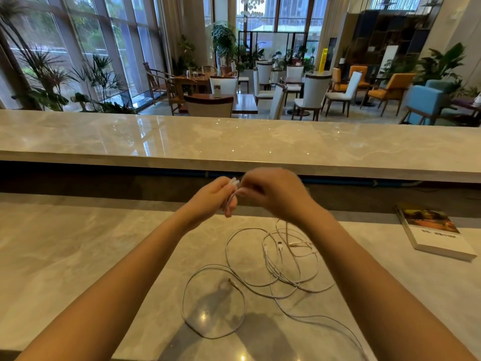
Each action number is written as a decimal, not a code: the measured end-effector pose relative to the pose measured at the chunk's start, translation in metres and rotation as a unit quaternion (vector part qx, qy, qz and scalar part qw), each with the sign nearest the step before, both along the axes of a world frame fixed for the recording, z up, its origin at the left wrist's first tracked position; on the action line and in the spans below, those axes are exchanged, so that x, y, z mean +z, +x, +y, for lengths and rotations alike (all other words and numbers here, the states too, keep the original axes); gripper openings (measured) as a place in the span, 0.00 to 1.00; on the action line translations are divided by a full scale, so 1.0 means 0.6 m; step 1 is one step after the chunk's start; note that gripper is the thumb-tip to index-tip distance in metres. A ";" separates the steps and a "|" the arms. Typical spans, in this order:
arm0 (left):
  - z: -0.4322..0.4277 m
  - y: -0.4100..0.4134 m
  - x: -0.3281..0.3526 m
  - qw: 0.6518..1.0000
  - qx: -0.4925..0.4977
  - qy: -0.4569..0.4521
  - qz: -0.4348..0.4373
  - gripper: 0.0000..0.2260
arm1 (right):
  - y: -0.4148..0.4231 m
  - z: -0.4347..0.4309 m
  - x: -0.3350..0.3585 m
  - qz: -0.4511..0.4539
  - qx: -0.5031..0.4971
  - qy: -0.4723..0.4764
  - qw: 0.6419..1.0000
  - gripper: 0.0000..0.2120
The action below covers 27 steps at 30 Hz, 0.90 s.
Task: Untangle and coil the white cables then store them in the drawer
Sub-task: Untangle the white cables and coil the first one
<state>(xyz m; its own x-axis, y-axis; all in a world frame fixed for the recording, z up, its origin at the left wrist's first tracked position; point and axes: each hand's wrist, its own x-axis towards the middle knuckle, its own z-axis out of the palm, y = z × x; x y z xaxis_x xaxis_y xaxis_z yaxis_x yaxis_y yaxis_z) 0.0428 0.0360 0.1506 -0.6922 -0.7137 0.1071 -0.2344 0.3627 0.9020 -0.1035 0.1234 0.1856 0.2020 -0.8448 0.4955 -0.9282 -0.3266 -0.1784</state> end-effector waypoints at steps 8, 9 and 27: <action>-0.003 0.032 0.008 0.934 -0.170 0.284 0.136 0.12 | -0.071 -0.029 -0.002 -0.095 -0.006 0.061 0.994 0.09; -0.004 0.034 0.006 0.923 -0.171 0.310 0.151 0.11 | -0.077 -0.029 -0.010 -0.085 -0.018 0.066 0.994 0.09; 0.019 -0.007 0.003 0.926 -0.080 0.310 0.198 0.12 | -0.032 0.010 -0.041 -0.529 -0.011 0.262 0.807 0.10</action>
<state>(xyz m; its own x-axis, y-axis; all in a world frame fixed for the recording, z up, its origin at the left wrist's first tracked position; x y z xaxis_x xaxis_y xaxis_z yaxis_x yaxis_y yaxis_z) 0.0388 0.0473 0.1524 -0.7889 -0.6142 -0.0199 0.1719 -0.2517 0.9524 -0.1225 0.1293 0.1611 -0.1177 -0.9920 -0.0445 -0.1704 0.0643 -0.9833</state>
